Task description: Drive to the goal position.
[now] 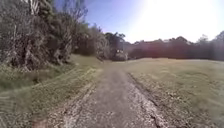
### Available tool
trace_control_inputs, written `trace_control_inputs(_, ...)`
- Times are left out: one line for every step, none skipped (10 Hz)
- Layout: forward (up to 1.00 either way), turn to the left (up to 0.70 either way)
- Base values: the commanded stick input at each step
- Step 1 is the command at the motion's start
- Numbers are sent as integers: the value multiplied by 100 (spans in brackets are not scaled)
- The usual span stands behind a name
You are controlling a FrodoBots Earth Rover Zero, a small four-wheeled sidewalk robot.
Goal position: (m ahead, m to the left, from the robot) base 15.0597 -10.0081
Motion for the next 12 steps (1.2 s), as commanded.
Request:
trace_control_inputs(50,0)
trace_control_inputs(50,0)
trace_control_inputs(50,0)
trace_control_inputs(50,0)
trace_control_inputs(50,0)
trace_control_inputs(50,0)
trace_control_inputs(50,0)
trace_control_inputs(50,0)
trace_control_inputs(50,0)
trace_control_inputs(50,0)
trace_control_inputs(50,0)
trace_control_inputs(50,0)
